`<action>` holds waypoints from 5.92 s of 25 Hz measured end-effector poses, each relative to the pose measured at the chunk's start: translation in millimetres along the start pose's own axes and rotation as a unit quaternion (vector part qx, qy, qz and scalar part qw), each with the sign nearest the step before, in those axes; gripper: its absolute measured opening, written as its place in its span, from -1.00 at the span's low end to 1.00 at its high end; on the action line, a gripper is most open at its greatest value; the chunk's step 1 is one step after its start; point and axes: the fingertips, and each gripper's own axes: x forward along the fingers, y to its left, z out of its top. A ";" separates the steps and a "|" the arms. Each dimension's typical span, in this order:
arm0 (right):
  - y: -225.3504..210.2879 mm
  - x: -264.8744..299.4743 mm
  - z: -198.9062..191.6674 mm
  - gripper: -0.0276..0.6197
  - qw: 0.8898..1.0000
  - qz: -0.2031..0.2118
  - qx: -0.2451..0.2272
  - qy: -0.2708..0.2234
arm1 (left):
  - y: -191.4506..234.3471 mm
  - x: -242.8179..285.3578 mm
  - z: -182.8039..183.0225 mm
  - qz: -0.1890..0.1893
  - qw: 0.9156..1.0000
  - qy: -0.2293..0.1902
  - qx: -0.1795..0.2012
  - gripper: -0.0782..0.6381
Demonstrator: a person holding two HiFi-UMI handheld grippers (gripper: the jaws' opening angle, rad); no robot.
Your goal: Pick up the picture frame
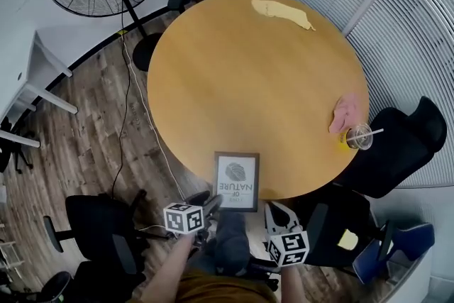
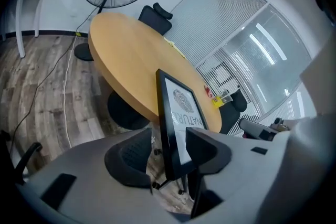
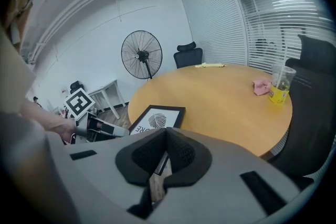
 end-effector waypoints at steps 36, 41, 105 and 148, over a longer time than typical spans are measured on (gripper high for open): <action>-17.9 19.1 9.2 -0.88 1.000 0.008 0.021 0.009 | -36.8 25.5 -18.0 -0.120 0.985 0.103 -0.069 -0.43; -12.9 12.9 12.8 -0.88 1.000 0.004 0.017 -0.001 | -56.0 19.1 -3.3 -0.160 0.981 0.068 -0.091 -0.59; 79.7 -102.5 58.3 -0.88 0.981 -0.082 -0.005 -0.177 | -127.9 -142.4 48.0 -0.243 0.964 -0.103 -0.021 -0.66; 85.4 -105.2 59.5 -0.88 0.979 -0.082 -0.007 -0.184 | -125.6 -150.9 42.3 -0.258 0.961 -0.095 -0.037 -0.66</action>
